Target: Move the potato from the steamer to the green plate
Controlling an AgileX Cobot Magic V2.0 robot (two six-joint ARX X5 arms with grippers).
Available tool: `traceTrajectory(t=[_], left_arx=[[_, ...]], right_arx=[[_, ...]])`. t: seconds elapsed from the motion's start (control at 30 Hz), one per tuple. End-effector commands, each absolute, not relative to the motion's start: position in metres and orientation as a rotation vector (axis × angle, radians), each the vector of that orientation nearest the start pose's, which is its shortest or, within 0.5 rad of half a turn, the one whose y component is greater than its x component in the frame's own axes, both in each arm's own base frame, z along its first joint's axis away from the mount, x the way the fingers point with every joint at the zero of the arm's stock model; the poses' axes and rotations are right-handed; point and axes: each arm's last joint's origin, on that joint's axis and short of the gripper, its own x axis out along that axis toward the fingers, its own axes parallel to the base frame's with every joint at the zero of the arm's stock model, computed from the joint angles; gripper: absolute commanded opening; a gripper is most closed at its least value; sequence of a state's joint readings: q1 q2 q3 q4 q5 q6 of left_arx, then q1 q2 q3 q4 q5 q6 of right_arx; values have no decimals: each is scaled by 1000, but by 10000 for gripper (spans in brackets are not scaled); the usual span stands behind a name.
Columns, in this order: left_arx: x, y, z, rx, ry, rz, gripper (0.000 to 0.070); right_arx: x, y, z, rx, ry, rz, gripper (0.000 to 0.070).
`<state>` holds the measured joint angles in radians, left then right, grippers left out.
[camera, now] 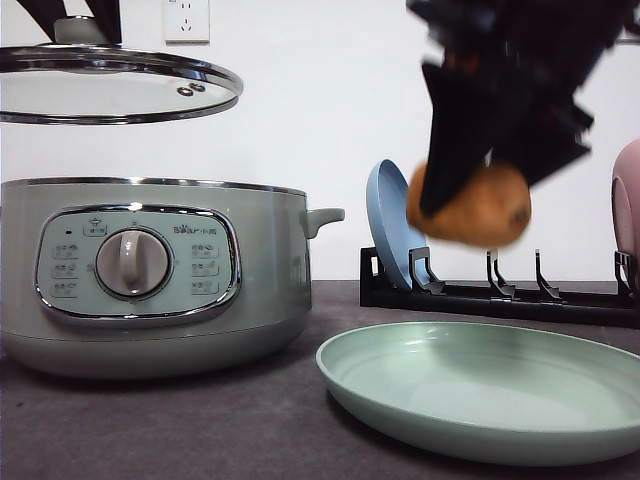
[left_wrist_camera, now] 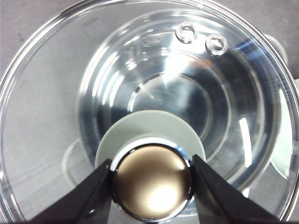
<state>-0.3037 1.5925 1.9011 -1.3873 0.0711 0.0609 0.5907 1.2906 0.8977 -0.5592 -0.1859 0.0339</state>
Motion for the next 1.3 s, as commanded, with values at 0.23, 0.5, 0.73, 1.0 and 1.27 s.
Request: traceTrajectory(t=[0.23, 0.5, 0.73, 1.0, 1.27], left_arx=[[268, -97, 426, 187, 998, -408, 9], [265, -104, 426, 201, 997, -433, 9], [264, -108, 426, 208, 995, -446, 9], [264, -111, 426, 211, 984, -454, 9], [271, -115, 423, 213, 980, -460, 8]], right_arx=[[209, 148, 195, -122, 1001, 669, 198], [214, 151, 174, -139, 1083, 654, 200], [214, 151, 172, -139, 1100, 648, 436], [213, 150, 177, -129, 1089, 643, 634], [206, 144, 219, -111, 942, 637, 634]])
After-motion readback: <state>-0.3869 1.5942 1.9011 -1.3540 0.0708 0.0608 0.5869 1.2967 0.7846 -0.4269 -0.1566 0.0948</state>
